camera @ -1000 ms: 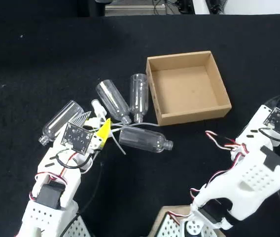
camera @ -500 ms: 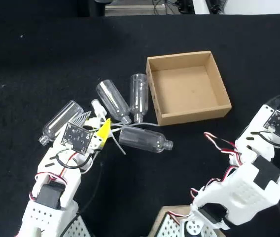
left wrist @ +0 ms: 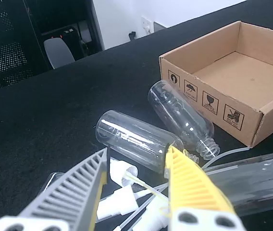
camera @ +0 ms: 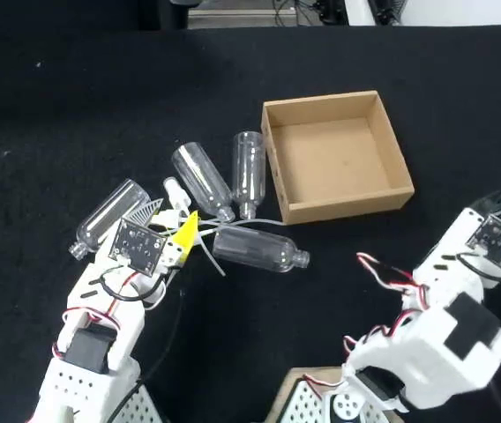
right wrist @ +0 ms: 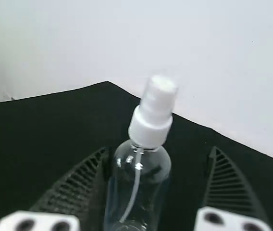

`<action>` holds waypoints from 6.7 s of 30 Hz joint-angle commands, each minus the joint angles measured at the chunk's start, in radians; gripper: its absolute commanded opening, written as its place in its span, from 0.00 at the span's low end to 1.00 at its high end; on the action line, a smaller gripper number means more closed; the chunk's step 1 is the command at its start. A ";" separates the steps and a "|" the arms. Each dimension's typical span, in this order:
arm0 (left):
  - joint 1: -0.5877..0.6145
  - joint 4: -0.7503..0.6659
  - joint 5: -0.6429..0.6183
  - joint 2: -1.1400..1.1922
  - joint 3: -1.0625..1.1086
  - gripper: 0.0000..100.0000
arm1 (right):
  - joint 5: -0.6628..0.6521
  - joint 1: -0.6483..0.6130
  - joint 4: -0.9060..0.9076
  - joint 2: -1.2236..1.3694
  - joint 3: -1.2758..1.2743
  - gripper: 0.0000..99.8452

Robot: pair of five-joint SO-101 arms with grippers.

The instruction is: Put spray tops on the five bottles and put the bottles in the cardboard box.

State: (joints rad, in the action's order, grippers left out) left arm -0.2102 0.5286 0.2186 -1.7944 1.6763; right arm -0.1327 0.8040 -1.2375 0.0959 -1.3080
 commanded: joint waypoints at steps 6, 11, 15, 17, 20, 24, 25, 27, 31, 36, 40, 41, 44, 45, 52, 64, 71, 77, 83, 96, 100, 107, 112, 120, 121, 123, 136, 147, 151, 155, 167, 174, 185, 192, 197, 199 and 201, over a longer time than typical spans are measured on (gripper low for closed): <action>-0.015 0.003 -0.008 -0.006 0.024 0.19 | 0.003 0.043 0.035 -0.234 -0.145 0.27; -0.015 0.003 -0.008 -0.006 0.024 0.19 | 0.002 0.043 0.338 -0.414 -0.130 0.27; -0.015 0.002 -0.008 -0.006 0.024 0.19 | 0.002 0.046 0.847 -0.622 -0.016 0.27; -0.015 0.002 -0.008 -0.006 0.024 0.19 | 0.003 0.063 1.079 -0.731 0.047 0.27; -0.015 0.003 -0.008 -0.006 0.024 0.19 | 0.009 0.097 1.218 -0.855 0.082 0.27; -0.015 0.006 -0.008 -0.006 0.024 0.19 | -0.005 0.049 1.180 -0.871 0.051 0.27; -0.015 0.008 -0.008 -0.006 0.024 0.19 | -0.029 0.038 1.162 -0.858 0.041 0.27; -0.015 0.008 -0.008 -0.006 0.024 0.19 | -0.074 0.028 1.131 -0.820 0.036 0.27; -0.015 0.008 -0.008 -0.006 0.024 0.19 | -0.089 0.026 1.033 -0.691 0.077 0.27; -0.015 0.006 -0.008 -0.006 0.024 0.19 | -0.089 0.035 0.939 -0.492 0.177 0.27; -0.015 0.005 -0.008 -0.006 0.024 0.19 | -0.089 0.034 0.918 -0.400 0.222 0.27; -0.015 0.005 -0.008 -0.006 0.024 0.19 | -0.086 0.031 0.905 -0.381 0.232 0.27; -0.015 0.005 -0.008 -0.006 0.024 0.19 | -0.083 0.023 0.853 -0.340 0.242 0.27; -0.015 0.005 -0.008 -0.006 0.024 0.19 | -0.083 0.014 0.825 -0.326 0.242 0.27; -0.015 0.005 -0.008 -0.006 0.024 0.19 | -0.089 -0.002 0.743 -0.265 0.236 0.27; -0.015 0.003 -0.008 -0.005 0.024 0.19 | -0.091 -0.048 0.740 -0.263 0.234 0.27; -0.015 0.003 -0.008 -0.005 0.024 0.19 | -0.091 -0.044 0.736 -0.259 0.239 0.27; -0.015 0.006 -0.008 -0.006 0.024 0.19 | -0.091 -0.043 0.735 -0.257 0.242 0.27; -0.015 0.006 -0.008 -0.006 0.024 0.19 | -0.084 -0.043 0.735 -0.255 0.266 0.27; -0.015 0.008 -0.008 -0.006 0.024 0.19 | -0.091 -0.040 0.735 -0.174 0.331 0.27; -0.015 0.008 -0.008 -0.006 0.024 0.19 | -0.091 -0.020 0.735 -0.102 0.374 0.27; -0.015 0.005 -0.008 -0.006 0.024 0.19 | -0.084 -0.028 0.735 -0.091 0.386 0.27; -0.015 0.006 -0.008 -0.006 0.024 0.19 | -0.083 -0.029 0.733 -0.085 0.395 0.27; -0.015 0.006 -0.008 -0.006 0.024 0.19 | -0.083 -0.026 0.733 -0.085 0.418 0.27; -0.015 0.006 -0.008 -0.006 0.024 0.19 | -0.083 -0.026 0.733 -0.085 0.418 0.27; -0.015 0.006 -0.008 -0.006 0.024 0.19 | -0.083 -0.028 0.735 -0.085 0.417 0.27; -0.015 0.006 -0.006 -0.006 0.024 0.19 | -0.074 -0.025 0.738 -0.085 0.415 0.27; -0.015 0.006 -0.006 -0.006 0.024 0.19 | 0.008 -0.026 0.741 -0.071 0.410 0.27; -0.015 0.006 -0.005 -0.006 0.024 0.19 | 0.008 -0.021 0.704 -0.001 0.426 0.27; -0.015 0.006 -0.006 -0.006 0.024 0.19 | 0.003 -0.020 0.634 0.031 0.421 0.27; -0.015 0.003 -0.006 -0.006 0.024 0.19 | 0.005 -0.023 0.631 -0.031 0.389 0.27; -0.015 0.006 -0.006 -0.006 0.024 0.19 | 0.002 -0.028 0.631 -0.061 0.378 0.27; -0.015 0.008 -0.006 -0.006 0.024 0.19 | 0.008 -0.028 0.631 -0.059 0.374 0.27; -0.015 0.008 -0.006 -0.006 0.024 0.19 | 0.009 -0.021 0.631 -0.059 0.372 0.09; -0.015 0.008 -0.006 -0.006 0.024 0.19 | 0.009 -0.020 0.631 -0.059 0.371 0.01; -0.015 0.008 -0.006 -0.006 0.024 0.19 | 0.009 -0.020 0.631 -0.059 0.366 0.01; -0.015 0.008 -0.006 -0.006 0.024 0.19 | 0.009 -0.018 0.629 -0.068 0.348 0.01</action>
State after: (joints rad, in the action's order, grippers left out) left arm -0.2102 0.5286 0.2186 -1.7944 1.6763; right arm -0.1343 0.7733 -0.5884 0.0898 -0.9429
